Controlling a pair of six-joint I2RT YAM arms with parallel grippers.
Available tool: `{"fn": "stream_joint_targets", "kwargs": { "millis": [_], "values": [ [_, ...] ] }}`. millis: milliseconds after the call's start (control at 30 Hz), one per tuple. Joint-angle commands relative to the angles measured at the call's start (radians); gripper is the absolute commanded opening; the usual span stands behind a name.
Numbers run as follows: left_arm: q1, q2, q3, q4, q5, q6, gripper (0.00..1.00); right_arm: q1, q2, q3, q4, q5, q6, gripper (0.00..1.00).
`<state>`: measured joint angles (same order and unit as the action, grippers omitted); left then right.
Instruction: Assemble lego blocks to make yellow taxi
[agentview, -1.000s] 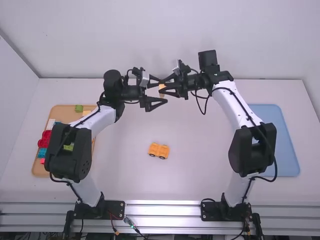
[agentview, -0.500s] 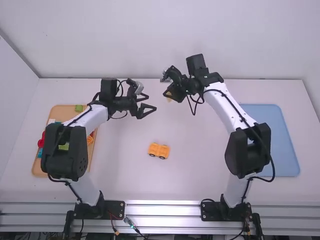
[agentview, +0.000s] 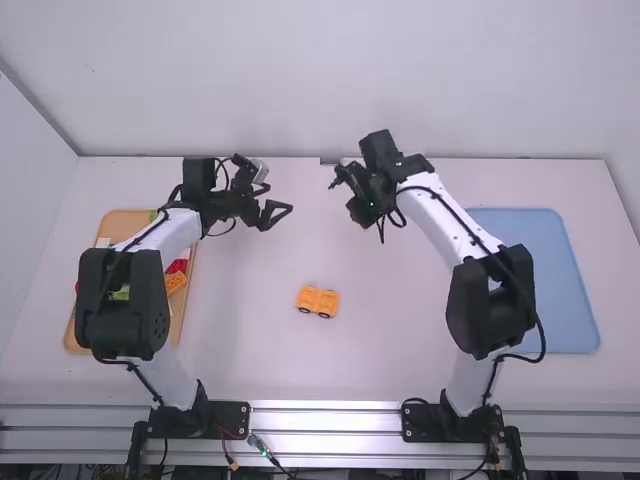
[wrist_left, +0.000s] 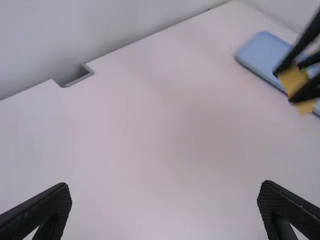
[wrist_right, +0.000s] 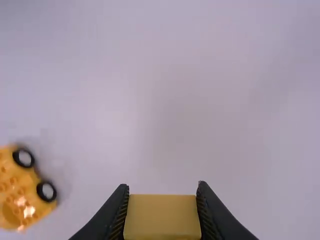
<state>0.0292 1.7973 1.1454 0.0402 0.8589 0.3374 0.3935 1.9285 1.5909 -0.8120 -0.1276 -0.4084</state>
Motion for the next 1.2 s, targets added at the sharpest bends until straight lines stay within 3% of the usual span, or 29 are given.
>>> {"fn": "stream_joint_targets", "kwargs": {
  "millis": [0,400,733,1033,1067,1133,1167],
  "values": [
    [0.002,0.004,0.0,0.005,-0.012,-0.006,0.99,0.01,-0.019,-0.084,-0.013,0.019,-0.053,0.0],
    [-0.002,0.004,0.0,0.044,-0.011,-0.008,0.99,0.076,-0.02,-0.313,-0.002,0.052,-0.205,0.0],
    [-0.001,0.004,0.0,0.047,-0.015,-0.008,0.99,0.148,-0.021,-0.436,0.076,0.102,-0.238,0.0],
    [-0.002,0.004,0.0,0.047,-0.012,-0.035,0.99,0.161,-0.021,-0.486,0.099,0.092,-0.28,0.01],
    [-0.002,0.004,0.0,0.046,-0.011,-0.034,0.99,0.161,-0.021,-0.487,0.093,0.092,-0.282,0.05],
    [-0.002,0.004,0.0,0.043,-0.012,-0.034,0.99,0.165,-0.021,-0.486,0.098,0.104,-0.259,0.29],
    [-0.002,0.004,0.0,0.043,-0.011,-0.034,0.99,0.165,-0.021,-0.486,0.098,0.105,-0.256,0.34]
  ]
}}
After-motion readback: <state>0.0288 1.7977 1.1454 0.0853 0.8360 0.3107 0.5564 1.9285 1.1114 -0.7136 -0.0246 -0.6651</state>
